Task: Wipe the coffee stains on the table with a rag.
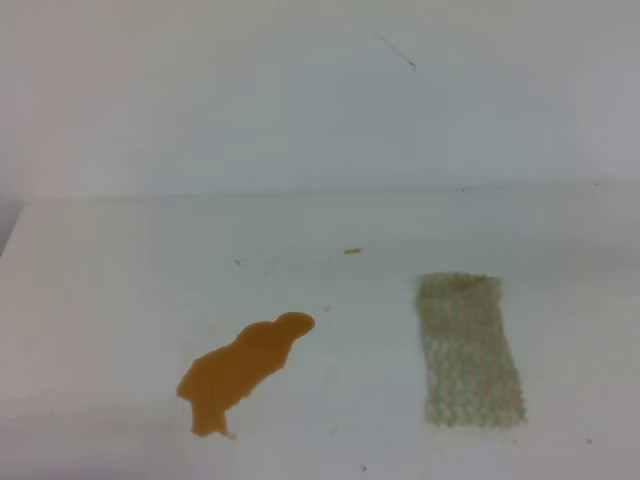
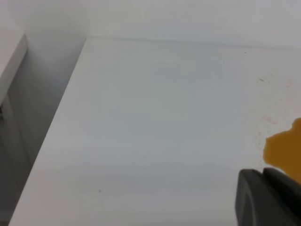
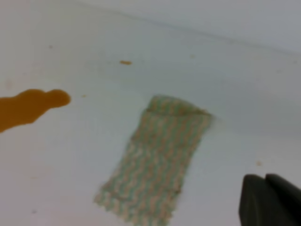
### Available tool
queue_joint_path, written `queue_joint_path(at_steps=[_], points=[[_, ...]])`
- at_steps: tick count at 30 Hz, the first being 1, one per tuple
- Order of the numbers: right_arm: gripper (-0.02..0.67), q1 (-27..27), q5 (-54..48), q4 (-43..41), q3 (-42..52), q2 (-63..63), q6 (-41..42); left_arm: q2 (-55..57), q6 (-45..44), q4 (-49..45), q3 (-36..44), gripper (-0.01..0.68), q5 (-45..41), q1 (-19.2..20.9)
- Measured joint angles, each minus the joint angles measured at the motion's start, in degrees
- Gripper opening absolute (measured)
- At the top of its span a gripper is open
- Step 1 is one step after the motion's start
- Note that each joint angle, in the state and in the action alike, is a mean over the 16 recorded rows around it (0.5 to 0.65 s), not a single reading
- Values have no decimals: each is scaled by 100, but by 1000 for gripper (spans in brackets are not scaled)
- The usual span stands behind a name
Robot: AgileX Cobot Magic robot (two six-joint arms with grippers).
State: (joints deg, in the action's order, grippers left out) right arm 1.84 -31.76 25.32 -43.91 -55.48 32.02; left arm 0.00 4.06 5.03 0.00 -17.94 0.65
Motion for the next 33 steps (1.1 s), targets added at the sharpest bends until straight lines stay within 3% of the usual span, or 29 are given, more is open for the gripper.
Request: queue_joint_path(at_steps=[5,11,19,26,33], points=[[2,284,-780,468,-747,-887,763,0,0,0,0,-2,0,0],[28,963,-1145,173,-1473,-1950,765,0,0,0,0,-2,0,0],[211,1944,-1082,-1063,-2145,-3227,576,0,0,0,0,-3,0,0],[378,2275,-626,-1820,-2485,-4233,571,0,0,0,0,-3,0,0],[421,2309,-81,-1909,-2567,-5087,570,0,0,0,0,-2,0,0]])
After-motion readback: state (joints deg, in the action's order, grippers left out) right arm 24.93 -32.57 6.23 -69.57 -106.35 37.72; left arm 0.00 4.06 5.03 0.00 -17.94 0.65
